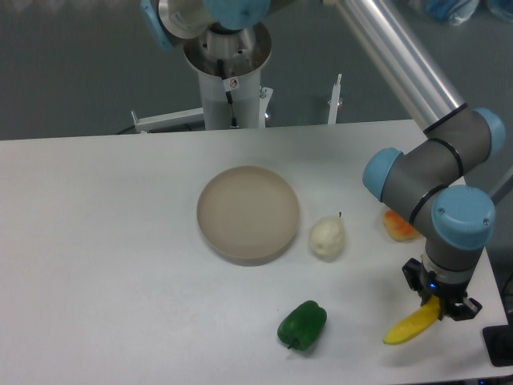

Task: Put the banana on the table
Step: 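Lower the held yellow banana toward the table with the gripper, then open the gripper to release the banana onto the table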

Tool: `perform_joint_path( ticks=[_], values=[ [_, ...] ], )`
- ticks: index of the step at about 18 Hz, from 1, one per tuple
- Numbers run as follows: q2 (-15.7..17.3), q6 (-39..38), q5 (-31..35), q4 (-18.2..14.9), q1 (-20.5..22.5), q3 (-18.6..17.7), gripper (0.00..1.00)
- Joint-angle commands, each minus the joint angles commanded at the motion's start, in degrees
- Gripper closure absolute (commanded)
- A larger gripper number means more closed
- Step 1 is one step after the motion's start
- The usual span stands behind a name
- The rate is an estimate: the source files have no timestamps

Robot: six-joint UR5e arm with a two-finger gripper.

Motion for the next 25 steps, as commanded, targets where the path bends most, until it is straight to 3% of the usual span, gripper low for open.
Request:
perform_joint_path(
  ticks=[6, 8, 11, 12, 13, 15, 17, 25],
  values=[
    [0.44, -10.02, -0.18, 0.7, 0.0, -4.14, 0.76],
    [0.97, -10.56, 0.0, 1.31, -0.09, -6.07, 0.76],
    [0.97, -10.65, -0.09, 1.58, -0.26, -6.08, 0.74],
    [0.97, -10.65, -0.09, 1.58, -0.26, -5.99, 0.7],
    [0.97, -10.56, 0.0, 1.58, -0.26, -5.99, 0.59],
    [0.88, -10.65, 0.0, 1.67, -0.26, -5.99, 0.27],
    [0.88, -10.65, 0.0, 1.67, -0.26, -5.29, 0.03],
    [5.88, -10.56, -0.79, 1.49, -0.96, -2.74, 0.0]
  ],
)
